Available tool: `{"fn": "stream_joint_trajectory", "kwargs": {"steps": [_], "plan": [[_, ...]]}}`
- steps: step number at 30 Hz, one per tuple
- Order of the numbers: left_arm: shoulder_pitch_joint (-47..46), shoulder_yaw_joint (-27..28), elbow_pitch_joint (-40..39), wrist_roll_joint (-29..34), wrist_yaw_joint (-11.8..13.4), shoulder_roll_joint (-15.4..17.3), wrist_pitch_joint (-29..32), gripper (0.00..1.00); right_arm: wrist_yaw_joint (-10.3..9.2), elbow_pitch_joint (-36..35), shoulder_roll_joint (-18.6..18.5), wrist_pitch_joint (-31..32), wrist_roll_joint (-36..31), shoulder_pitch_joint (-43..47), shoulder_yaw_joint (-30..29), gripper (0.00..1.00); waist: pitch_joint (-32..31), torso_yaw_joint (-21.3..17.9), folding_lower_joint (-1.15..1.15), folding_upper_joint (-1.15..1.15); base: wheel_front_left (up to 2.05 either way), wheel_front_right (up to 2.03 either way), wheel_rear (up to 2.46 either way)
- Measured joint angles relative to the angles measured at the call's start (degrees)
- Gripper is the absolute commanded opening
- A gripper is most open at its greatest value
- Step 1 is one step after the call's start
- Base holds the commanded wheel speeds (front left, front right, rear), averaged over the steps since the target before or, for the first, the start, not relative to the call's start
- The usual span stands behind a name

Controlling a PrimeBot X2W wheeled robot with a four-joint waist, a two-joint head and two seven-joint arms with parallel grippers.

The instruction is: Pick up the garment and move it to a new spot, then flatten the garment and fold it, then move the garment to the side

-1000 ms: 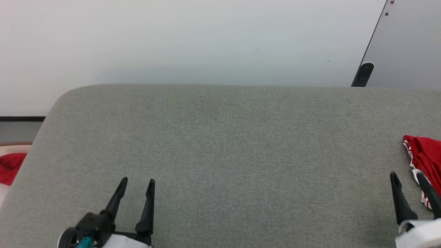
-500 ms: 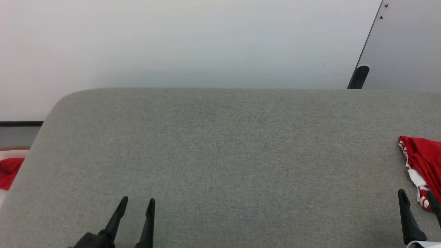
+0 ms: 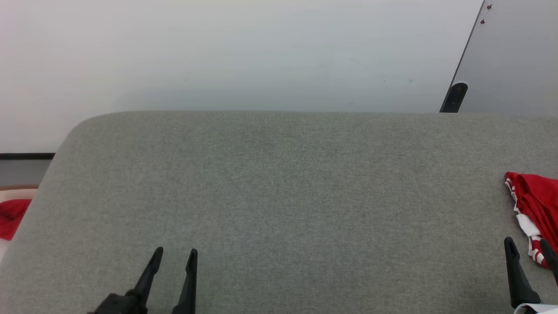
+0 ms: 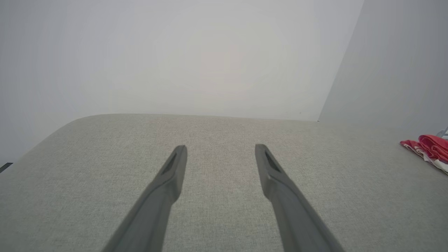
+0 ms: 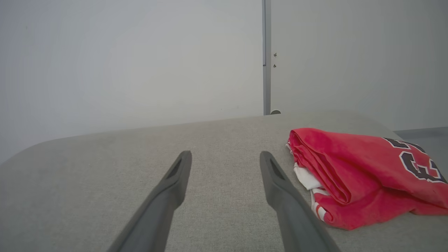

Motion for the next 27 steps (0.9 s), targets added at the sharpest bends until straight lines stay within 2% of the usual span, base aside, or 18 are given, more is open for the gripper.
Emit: {"fn": "stream_joint_trajectory", "kwargs": {"steps": [17,18,22,27], "plan": [[-0.8,-0.6,0.0,-0.7,0.3,0.2,-0.1,1.0,0.0,0.5,0.3,-1.1,0.1,-0.1,0.1,1.0,0.2,0.4,0.0,0.0,0.0,0.0,0.0],[-0.7,-0.6,0.3,-0.7,0.3,0.1,0.0,0.0,0.0,0.8,0.4,-1.1,0.1,0.0,0.1,0.0,0.2,0.4,0.0,0.0,0.0,0.0,0.0],[0.5,-1.0,2.5,-0.7,0.2,-0.5,0.0,0.0,0.0,3.2,1.5,-1.0,0.1,0.3,0.6,0.0,0.2,0.4,0.0,0.0,0.0,0.0,0.0],[0.4,-0.6,3.4,-5.5,0.2,-0.8,1.4,0.0,0.0,4.4,2.2,-0.2,4.2,0.1,0.7,0.0,0.2,0.2,0.0,0.0,0.0,0.0,0.0]]}}
